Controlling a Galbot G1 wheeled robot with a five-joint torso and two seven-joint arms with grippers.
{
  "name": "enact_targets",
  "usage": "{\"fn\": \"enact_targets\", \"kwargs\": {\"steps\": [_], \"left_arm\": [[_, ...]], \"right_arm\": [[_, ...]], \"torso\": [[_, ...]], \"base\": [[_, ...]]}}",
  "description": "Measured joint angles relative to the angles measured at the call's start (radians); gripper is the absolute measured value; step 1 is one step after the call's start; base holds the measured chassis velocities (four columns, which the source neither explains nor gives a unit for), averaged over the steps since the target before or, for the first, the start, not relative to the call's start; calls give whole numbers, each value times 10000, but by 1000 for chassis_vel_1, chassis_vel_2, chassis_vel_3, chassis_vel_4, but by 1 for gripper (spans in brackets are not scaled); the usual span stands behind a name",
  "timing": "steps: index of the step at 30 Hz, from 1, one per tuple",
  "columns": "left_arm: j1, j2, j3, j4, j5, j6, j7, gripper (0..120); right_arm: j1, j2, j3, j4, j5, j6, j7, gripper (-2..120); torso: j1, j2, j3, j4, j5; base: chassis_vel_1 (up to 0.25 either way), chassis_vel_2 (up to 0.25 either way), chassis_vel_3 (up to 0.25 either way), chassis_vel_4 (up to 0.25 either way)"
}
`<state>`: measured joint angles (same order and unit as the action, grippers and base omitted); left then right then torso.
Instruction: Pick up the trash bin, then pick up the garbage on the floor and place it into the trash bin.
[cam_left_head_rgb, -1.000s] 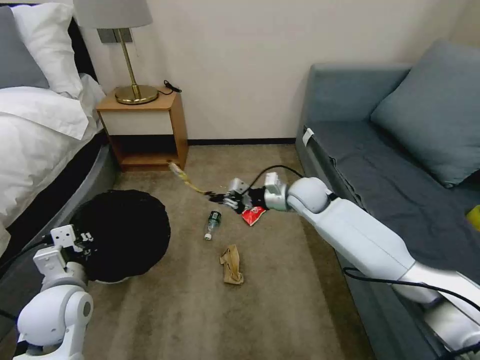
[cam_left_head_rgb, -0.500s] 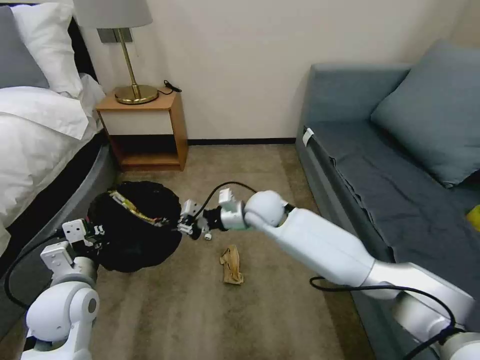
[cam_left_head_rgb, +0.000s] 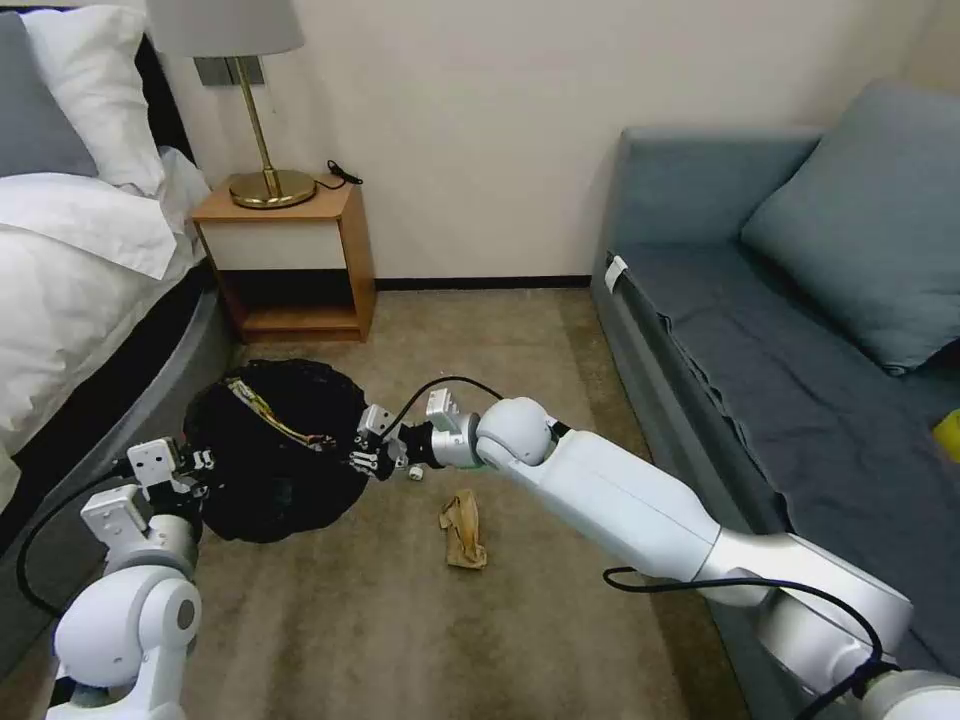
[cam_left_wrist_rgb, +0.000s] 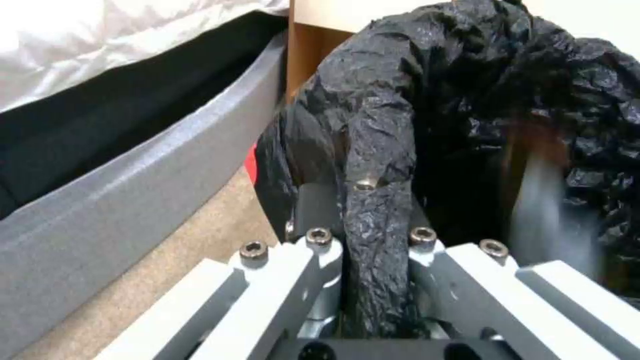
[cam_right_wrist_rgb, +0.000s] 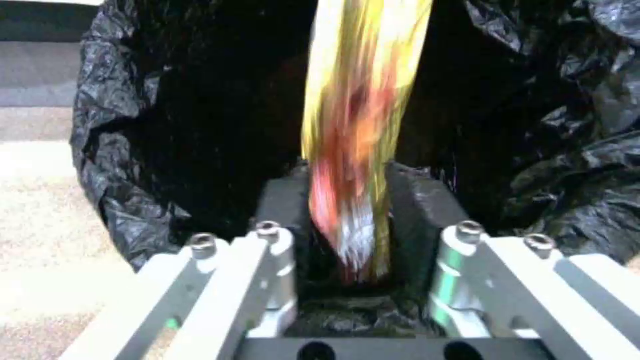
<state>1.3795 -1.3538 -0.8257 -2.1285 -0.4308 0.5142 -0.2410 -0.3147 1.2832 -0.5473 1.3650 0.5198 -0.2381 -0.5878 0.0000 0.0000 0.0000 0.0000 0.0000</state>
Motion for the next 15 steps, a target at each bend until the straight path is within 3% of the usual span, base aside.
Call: {"fn": "enact_targets", "kwargs": {"steps": [4,7,9,14,15], "left_arm": [[-19,-8,-2,74,69,-21,-11,4],[-54,-26,-18,189,239,-142,-28,4],[-78,-25,-69,271,368,-221,-18,4],[-148,171,-527,670,706,-490,-25,4],[-148,171,-527,670,706,-490,-25,4]], "right_arm": [[-48,-37,38,77,-9,2,8,43],[-115,-65,105,230,-19,4,41,61],[-176,-59,225,297,-21,5,66,64],[-368,2,886,150,-212,-57,474,86],[-368,2,886,150,-212,-57,474,86]], "torso": [[0,0,0,0,0],[0,0,0,0,0],[0,0,0,0,-1],[0,0,0,1,0],[0,0,0,1,0]], "base": [[0,0,0,0],[0,0,0,0],[0,0,0,0],[0,0,0,0],[0,0,0,0]]}}
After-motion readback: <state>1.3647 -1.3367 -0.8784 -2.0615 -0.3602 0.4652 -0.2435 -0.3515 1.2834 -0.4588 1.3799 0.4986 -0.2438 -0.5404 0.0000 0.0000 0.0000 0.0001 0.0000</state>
